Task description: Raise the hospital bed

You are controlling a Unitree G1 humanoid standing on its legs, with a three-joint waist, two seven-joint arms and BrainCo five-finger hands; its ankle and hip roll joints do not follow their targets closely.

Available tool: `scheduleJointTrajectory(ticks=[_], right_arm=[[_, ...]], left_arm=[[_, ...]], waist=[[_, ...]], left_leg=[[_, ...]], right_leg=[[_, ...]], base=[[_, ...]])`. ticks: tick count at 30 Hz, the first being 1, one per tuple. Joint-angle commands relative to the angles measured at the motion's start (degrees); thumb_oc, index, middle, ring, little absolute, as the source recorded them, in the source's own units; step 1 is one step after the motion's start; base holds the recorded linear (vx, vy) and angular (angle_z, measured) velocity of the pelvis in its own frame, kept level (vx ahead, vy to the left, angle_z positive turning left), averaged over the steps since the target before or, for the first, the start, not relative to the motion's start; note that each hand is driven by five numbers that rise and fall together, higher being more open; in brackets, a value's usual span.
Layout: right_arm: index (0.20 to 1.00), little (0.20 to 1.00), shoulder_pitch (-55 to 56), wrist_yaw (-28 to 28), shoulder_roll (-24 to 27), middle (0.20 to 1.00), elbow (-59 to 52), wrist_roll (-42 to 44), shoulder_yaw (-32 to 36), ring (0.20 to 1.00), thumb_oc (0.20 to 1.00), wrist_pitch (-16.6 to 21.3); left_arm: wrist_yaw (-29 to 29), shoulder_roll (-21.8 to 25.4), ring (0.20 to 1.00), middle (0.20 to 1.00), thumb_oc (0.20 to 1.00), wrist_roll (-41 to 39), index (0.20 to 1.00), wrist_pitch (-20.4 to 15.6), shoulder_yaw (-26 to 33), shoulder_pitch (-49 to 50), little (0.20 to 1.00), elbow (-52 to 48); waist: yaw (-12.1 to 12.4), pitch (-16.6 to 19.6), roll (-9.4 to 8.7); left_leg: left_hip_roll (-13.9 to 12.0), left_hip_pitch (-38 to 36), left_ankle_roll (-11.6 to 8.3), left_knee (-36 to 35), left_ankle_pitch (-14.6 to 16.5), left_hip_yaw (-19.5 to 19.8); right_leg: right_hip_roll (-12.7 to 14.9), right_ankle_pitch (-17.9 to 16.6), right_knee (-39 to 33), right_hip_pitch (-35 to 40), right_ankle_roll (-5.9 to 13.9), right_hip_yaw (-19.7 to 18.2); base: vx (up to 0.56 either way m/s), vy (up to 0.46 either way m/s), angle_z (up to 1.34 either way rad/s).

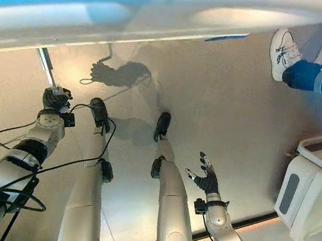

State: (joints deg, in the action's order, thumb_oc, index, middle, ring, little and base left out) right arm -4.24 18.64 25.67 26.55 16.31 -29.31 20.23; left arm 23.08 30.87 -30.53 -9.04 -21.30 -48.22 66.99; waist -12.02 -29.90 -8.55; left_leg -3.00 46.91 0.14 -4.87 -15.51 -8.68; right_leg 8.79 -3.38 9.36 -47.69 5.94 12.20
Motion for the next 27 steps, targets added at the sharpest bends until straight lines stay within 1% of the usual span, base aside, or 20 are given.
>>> scheduleJointTrajectory(ticks=[1, 2, 4, 5, 7, 9, 14, 16, 17, 18, 19, 20, 23, 24, 25, 26, 27], right_arm=[[1.000, 1.000, 1.95, 0.87, 3.07, 1.000, -2.17, -0.33, -1.31, 1.000, 1.000, 1.28], [1.000, 1.000, 1.39, 1.00, 3.14, 1.000, -2.12, -0.73, -1.55, 1.000, 1.000, 1.22], [1.000, 1.000, 1.20, 0.95, 3.07, 1.000, -2.14, -0.95, -1.62, 1.000, 1.000, 1.09], [1.000, 1.000, 0.69, 0.80, 2.96, 1.000, -1.50, -1.32, -1.81, 1.000, 1.000, 0.78], [1.000, 1.000, 0.70, 0.69, 2.80, 1.000, -1.06, -1.52, -1.60, 1.000, 1.000, 0.66], [1.000, 1.000, 0.58, 0.65, 2.85, 1.000, -0.31, -1.73, -1.32, 1.000, 1.000, 0.43], [1.000, 1.000, 0.92, 0.24, 3.15, 1.000, 1.48, -2.39, 0.31, 1.000, 1.000, -0.54], [1.000, 1.000, 0.97, 0.24, 3.17, 1.000, 1.46, -2.39, 0.31, 1.000, 1.000, -0.54], [1.000, 1.000, 1.25, 0.22, 3.42, 1.000, 2.43, -2.72, 1.37, 1.000, 1.000, -1.02], [1.000, 1.000, 1.29, 0.21, 3.44, 1.000, 2.42, -2.72, 1.38, 1.000, 1.000, -1.02], [1.000, 1.000, 1.45, 0.14, 3.32, 1.000, 3.34, -2.89, 2.03, 1.000, 1.000, -1.49], [1.000, 1.000, 1.47, 0.14, 3.33, 1.000, 3.34, -2.89, 2.02, 1.000, 1.000, -1.49], [1.000, 1.000, 1.78, 0.34, 2.61, 1.000, 5.44, -3.35, 2.96, 1.000, 1.000, -2.02], [1.000, 1.000, 2.18, 0.20, 2.29, 1.000, 6.44, -3.26, 3.67, 1.000, 1.000, -2.50], [1.000, 1.000, 2.20, 0.20, 2.30, 1.000, 6.44, -3.26, 3.66, 1.000, 1.000, -2.49], [1.000, 1.000, 2.38, 0.10, 2.16, 1.000, 6.86, -3.35, 3.93, 1.000, 1.000, -2.76], [1.000, 1.000, 2.37, 0.11, 2.05, 1.000, 7.29, -3.45, 4.58, 1.000, 1.000, -3.05]], left_arm=[[1.10, 1.99, 0.200, 0.200, 0.200, 4.37, 0.200, -2.68, -0.81, -9.89, 0.200, -1.03], [1.24, 1.61, 0.200, 0.200, 0.200, 4.32, 0.200, -3.09, -1.01, -9.91, 0.200, -2.20], [1.39, 1.33, 0.200, 0.200, 0.200, 4.25, 0.200, -3.31, -0.98, -9.63, 0.200, -2.88], [1.33, 0.65, 0.200, 0.200, 0.200, 4.15, 0.200, -3.69, -0.82, -8.45, 0.200, -4.47], [1.21, -0.07, 0.200, 0.200, 0.200, 4.03, 0.200, -4.26, -0.88, -6.50, 0.200, -6.68], [1.33, -0.94, 0.200, 0.200, 0.200, 3.74, 0.200, -4.79, -0.77, -4.95, 0.200, -8.76], [0.63, -3.54, 0.200, 0.200, 0.200, 2.33, 0.200, -6.22, -0.63, 0.17, 0.200, -15.46], [0.65, -3.56, 0.200, 0.200, 0.200, 2.34, 0.200, -6.21, -0.62, 0.23, 0.200, -15.51], [0.37, -4.88, 0.200, 0.200, 0.200, 1.65, 0.200, -6.83, -0.81, 2.59, 0.200, -18.75], [0.39, -4.90, 0.200, 0.200, 0.200, 1.66, 0.200, -6.82, -0.81, 2.64, 0.200, -18.80], [0.09, -5.50, 0.200, 0.200, 0.200, 1.17, 0.200, -7.23, -0.51, 4.54, 0.200, -20.66], [0.10, -5.51, 0.200, 0.200, 0.200, 1.18, 0.200, -7.22, -0.50, 4.58, 0.200, -20.69], [-0.38, -6.12, 0.200, 0.200, 0.200, 0.24, 0.200, -7.99, -0.49, 8.31, 0.200, -25.03], [-0.84, -6.50, 0.200, 0.200, 0.200, -0.15, 0.200, -8.31, 0.03, 11.55, 0.200, -28.03], [-0.83, -6.50, 0.200, 0.200, 0.200, -0.13, 0.200, -8.30, 0.04, 11.60, 0.200, -28.07], [-0.93, -6.77, 0.200, 0.200, 0.200, -0.37, 0.200, -8.40, 0.30, 12.84, 0.200, -29.20], [-1.20, -7.08, 0.200, 0.200, 0.200, -0.61, 0.200, -8.59, 0.45, 14.26, 0.200, -30.53]], waist=[[-0.92, 0.11, -1.85], [-1.40, 0.11, -1.88], [-1.57, 0.11, -1.92], [-1.97, 0.11, -1.94], [-2.18, 0.11, -1.88], [-2.27, 0.11, -1.50], [-2.14, 0.11, 0.83], [-2.12, 0.11, 0.84], [-1.92, 0.11, 2.60], [-1.91, 0.11, 2.63], [-1.66, 0.11, 3.63], [-1.65, 0.11, 3.63], [-0.96, 0.11, 4.81], [-0.35, 0.11, 5.71], [-0.36, 0.11, 5.72], [-0.02, 0.11, 6.10], [0.29, 0.11, 6.26]], left_leg=[[1.13, -5.92, -3.11, 0.04, 5.31, -1.95], [0.83, -6.40, -3.23, 0.56, 5.64, -2.55], [0.69, -6.67, -3.23, 1.05, 6.02, -2.86], [0.38, -7.42, -3.32, 2.38, 6.78, -3.24], [0.22, -8.51, -3.42, 2.90, 7.18, -3.50], [0.14, -10.08, -3.65, 2.80, 7.31, -3.69], [0.66, -14.00, -3.80, 2.00, 7.48, -4.27], [0.66, -14.06, -3.81, 1.96, 7.46, -4.28], [1.30, -16.04, -3.92, 0.93, 7.10, -4.53], [1.30, -16.10, -3.92, 0.88, 7.08, -4.52], [1.50, -17.44, -3.86, 0.22, 7.01, -4.41], [1.50, -17.49, -3.86, 0.19, 7.00, -4.42], [1.94, -19.00, -3.82, 0.02, 6.91, -3.98], [2.10, -20.42, -3.71, -0.09, 6.96, -3.45], [2.10, -20.45, -3.71, -0.10, 6.97, -3.44], [2.22, -20.86, -3.69, -0.10, 6.88, -3.31], [2.55, -20.18, -3.32, 0.13, 5.52, -3.70]], right_leg=[[-2.66, -8.32, -3.69, -3.49, 2.87, -1.72], [-3.37, -8.07, -2.92, -3.80, 2.77, -2.42], [-3.67, -7.86, -2.58, -3.90, 2.64, -2.97], [-4.34, -7.73, -2.12, -3.63, 2.47, -3.70], [-5.02, -7.48, -1.61, -3.16, 2.26, -4.51], [-5.59, -7.09, -1.51, -2.08, 2.15, -5.06], [-6.12, -6.94, -2.31, 1.41, 1.91, -6.32], [-6.14, -6.95, -2.35, 1.47, 1.91, -6.32], [-6.01, -7.23, -3.54, 3.66, 1.75, -6.31], [-6.02, -7.25, -3.60, 3.73, 1.75, -6.29], [-6.11, -7.42, -4.17, 4.96, 1.77, -6.29], [-6.12, -7.42, -4.19, 5.00, 1.77, -6.29], [-5.98, -7.85, -4.92, 7.05, 1.64, -6.01], [-6.02, -7.73, -5.06, 8.52, 1.57, -5.77], [-6.02, -7.73, -5.07, 8.56, 1.57, -5.76], [-5.89, -7.75, -5.09, 9.29, 1.52, -5.63], [-5.36, -9.07, -5.43, 9.17, 0.91, -5.37]], base=[[0.00, -0.118, -0.27], [0.01, -0.079, -0.23], [0.01, -0.081, -0.17], [0.01, -0.096, -0.13], [0.01, -0.118, -0.17], [0.01, -0.098, -0.20], [-0.01, -0.045, -0.23], [-0.02, -0.010, -0.10], [0.00, 0.000, 0.00], [-0.03, -0.001, 0.02], [0.00, 0.000, 0.00], [0.00, 0.000, 0.00], [-0.01, -0.001, 0.02], [0.00, 0.000, 0.00], [-0.03, 0.004, 0.04], [-0.09, -0.023, 0.01], [-0.10, -0.022, 0.12]])
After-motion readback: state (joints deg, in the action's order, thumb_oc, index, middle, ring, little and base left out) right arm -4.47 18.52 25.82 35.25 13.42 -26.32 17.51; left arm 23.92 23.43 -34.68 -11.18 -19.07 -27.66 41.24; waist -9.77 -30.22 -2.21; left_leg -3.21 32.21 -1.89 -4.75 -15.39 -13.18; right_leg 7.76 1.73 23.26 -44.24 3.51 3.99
